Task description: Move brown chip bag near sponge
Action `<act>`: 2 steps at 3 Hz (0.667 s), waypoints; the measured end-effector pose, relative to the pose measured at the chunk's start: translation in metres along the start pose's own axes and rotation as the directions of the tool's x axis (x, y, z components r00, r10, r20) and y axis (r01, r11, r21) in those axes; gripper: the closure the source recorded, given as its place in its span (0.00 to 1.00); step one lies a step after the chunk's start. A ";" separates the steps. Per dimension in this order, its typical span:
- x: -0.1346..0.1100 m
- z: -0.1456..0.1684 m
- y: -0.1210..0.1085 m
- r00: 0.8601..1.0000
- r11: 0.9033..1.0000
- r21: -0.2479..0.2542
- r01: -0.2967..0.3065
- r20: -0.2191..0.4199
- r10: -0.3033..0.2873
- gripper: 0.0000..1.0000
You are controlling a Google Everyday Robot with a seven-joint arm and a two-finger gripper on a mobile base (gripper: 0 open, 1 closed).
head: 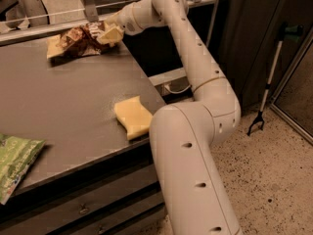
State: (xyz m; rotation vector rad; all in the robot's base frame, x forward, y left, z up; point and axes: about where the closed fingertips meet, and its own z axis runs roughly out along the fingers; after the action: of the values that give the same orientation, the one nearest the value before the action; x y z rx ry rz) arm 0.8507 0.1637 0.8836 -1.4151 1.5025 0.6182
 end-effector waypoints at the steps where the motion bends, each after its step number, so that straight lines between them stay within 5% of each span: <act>1: -0.001 -0.002 0.000 1.000 1.000 0.000 0.003 0.000 -0.003 0.64; 2: 0.000 -0.008 -0.002 1.000 1.000 0.005 0.004 -0.002 -0.004 0.88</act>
Offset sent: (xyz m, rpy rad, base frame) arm -0.0049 -0.0245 0.0124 -0.0014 -0.0170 -0.0186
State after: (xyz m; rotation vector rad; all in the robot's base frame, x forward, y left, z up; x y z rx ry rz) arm 0.8500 0.1561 0.8875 -1.4149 1.5016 0.6110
